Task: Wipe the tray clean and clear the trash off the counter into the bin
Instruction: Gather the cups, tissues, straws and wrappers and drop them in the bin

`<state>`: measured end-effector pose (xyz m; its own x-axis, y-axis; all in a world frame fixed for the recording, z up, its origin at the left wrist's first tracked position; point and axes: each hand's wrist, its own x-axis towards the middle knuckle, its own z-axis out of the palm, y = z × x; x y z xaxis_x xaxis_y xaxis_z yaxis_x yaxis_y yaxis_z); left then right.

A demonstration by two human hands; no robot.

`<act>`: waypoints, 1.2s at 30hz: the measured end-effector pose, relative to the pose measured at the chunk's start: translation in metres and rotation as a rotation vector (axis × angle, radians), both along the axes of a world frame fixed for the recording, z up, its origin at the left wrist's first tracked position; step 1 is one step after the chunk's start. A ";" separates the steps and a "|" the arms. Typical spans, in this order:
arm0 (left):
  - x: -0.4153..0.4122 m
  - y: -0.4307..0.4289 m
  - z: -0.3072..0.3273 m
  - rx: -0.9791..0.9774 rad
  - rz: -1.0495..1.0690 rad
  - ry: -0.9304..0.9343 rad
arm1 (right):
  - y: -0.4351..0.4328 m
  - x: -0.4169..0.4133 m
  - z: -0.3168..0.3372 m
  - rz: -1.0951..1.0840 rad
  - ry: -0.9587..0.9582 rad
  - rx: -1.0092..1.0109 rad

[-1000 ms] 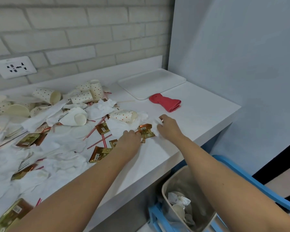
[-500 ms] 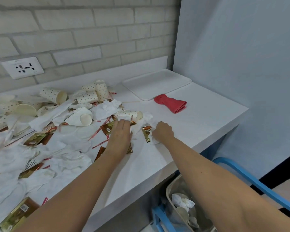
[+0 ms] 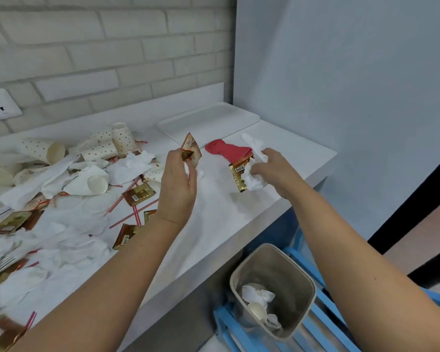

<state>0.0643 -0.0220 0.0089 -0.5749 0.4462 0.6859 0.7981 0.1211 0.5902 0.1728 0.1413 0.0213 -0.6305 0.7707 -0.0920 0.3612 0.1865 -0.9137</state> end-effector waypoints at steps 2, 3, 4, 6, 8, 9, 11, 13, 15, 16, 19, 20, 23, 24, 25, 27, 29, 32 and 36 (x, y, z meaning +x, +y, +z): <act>0.026 0.013 -0.003 -0.025 -0.091 -0.027 | 0.004 0.022 -0.003 0.001 -0.059 0.044; 0.039 0.019 -0.007 -0.049 -0.142 -0.039 | 0.005 0.032 -0.007 0.010 -0.106 0.064; 0.053 0.025 -0.012 -0.077 -0.196 -0.054 | 0.006 0.042 -0.013 0.024 -0.162 0.069; 0.077 0.034 -0.027 -0.137 -0.335 -0.088 | 0.009 0.061 -0.028 0.072 -0.261 0.035; 0.098 0.041 -0.047 -0.225 -0.471 -0.101 | 0.012 0.080 -0.047 0.123 -0.320 -0.057; 0.106 0.043 -0.058 -0.293 -0.509 -0.110 | 0.013 0.089 -0.058 0.143 -0.361 -0.092; 0.117 0.046 -0.079 -0.449 -0.527 -0.152 | 0.013 0.104 -0.077 0.163 -0.477 -0.118; 0.120 0.049 -0.099 -0.568 -0.520 -0.191 | 0.009 0.114 -0.097 0.161 -0.609 -0.115; 0.121 0.054 -0.115 -0.647 -0.507 -0.203 | 0.007 0.119 -0.117 0.168 -0.737 -0.082; 0.121 0.056 -0.122 -0.677 -0.498 -0.194 | 0.005 0.119 -0.125 0.171 -0.782 -0.062; 0.118 0.063 -0.143 -0.776 -0.459 -0.163 | 0.002 0.119 -0.150 0.156 -0.861 -0.030; 0.118 0.065 -0.149 -0.811 -0.443 -0.155 | 0.000 0.118 -0.156 0.154 -0.882 -0.028; 0.115 0.069 -0.165 -0.911 -0.410 -0.125 | -0.003 0.115 -0.171 0.178 -0.908 -0.067; 0.114 0.069 -0.168 -0.965 -0.399 -0.107 | -0.005 0.114 -0.172 0.211 -0.912 -0.068; 0.113 0.069 -0.172 -1.032 -0.386 -0.079 | -0.008 0.114 -0.173 0.249 -0.923 -0.058; 0.112 0.068 -0.176 -1.147 -0.374 -0.037 | -0.010 0.113 -0.175 0.283 -0.942 -0.052; 0.113 0.068 -0.177 -1.178 -0.388 -0.037 | -0.009 0.111 -0.181 0.292 -0.989 -0.055; 0.112 0.070 -0.171 -1.122 -0.402 -0.037 | -0.005 0.105 -0.182 0.317 -1.030 -0.020; 0.110 0.074 -0.148 -0.914 -0.420 -0.064 | 0.008 0.090 -0.160 0.342 -1.058 -0.088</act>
